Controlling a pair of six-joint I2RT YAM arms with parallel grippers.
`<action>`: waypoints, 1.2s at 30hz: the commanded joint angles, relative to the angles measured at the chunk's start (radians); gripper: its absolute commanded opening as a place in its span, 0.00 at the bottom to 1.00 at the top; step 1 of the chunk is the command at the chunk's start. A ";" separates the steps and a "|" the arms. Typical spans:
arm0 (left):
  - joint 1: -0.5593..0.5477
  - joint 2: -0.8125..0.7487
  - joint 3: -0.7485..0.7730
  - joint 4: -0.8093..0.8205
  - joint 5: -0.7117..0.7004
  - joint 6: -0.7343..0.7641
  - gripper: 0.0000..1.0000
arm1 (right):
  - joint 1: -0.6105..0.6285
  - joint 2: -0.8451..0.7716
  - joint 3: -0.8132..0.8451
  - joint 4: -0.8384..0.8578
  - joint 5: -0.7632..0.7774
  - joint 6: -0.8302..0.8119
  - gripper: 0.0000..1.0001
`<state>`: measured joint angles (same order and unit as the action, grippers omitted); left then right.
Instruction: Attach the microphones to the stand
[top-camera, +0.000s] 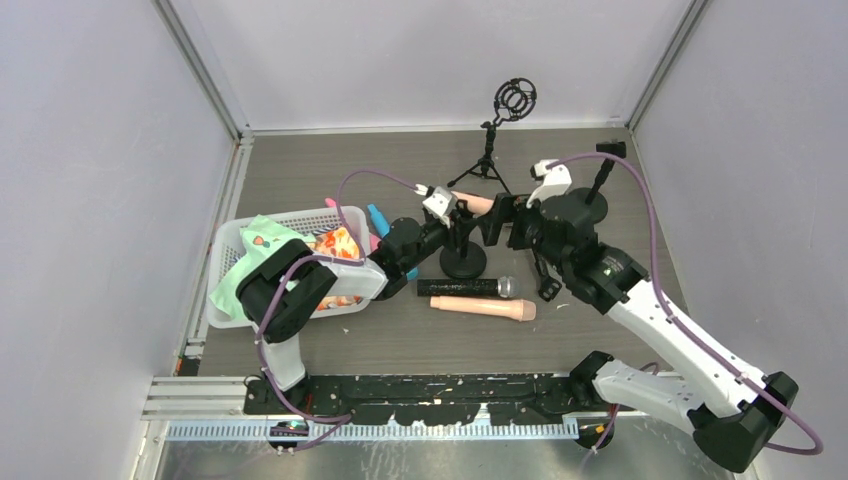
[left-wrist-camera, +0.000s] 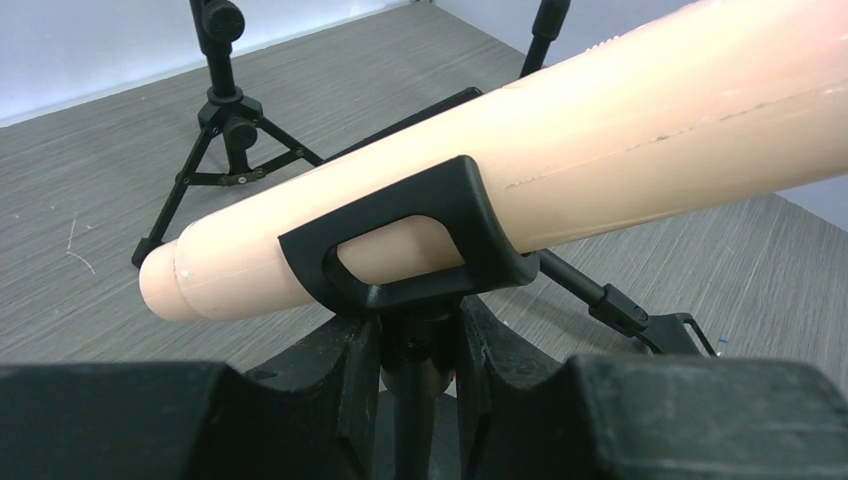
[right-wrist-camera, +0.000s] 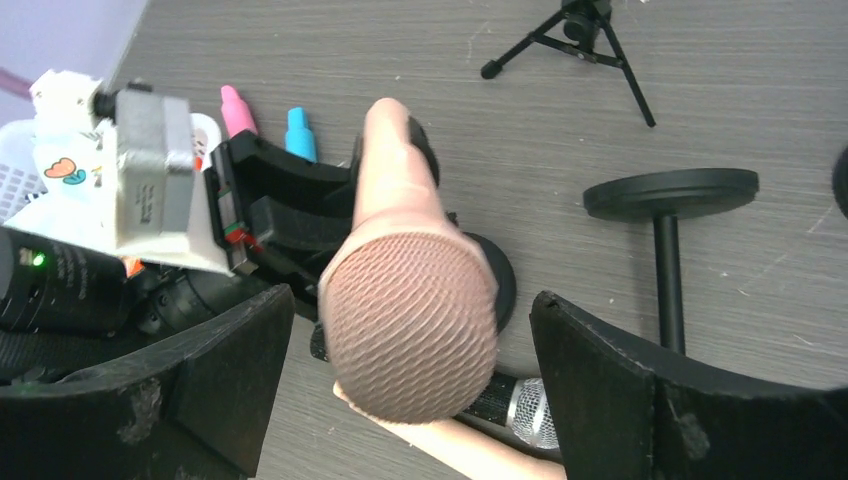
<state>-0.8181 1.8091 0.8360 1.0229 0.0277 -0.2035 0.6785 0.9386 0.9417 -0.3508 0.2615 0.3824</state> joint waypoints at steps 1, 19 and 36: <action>-0.007 -0.008 0.011 0.134 0.041 -0.010 0.00 | -0.073 0.036 0.108 -0.166 -0.124 0.033 0.93; -0.007 0.001 0.020 0.133 0.077 -0.005 0.00 | -0.166 0.200 0.298 -0.227 -0.378 0.019 0.81; -0.007 -0.001 0.018 0.128 0.087 -0.001 0.00 | -0.166 0.231 0.318 -0.277 -0.302 -0.013 0.46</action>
<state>-0.8181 1.8160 0.8360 1.0351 0.0868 -0.2024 0.5148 1.1702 1.2190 -0.6342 -0.0677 0.3931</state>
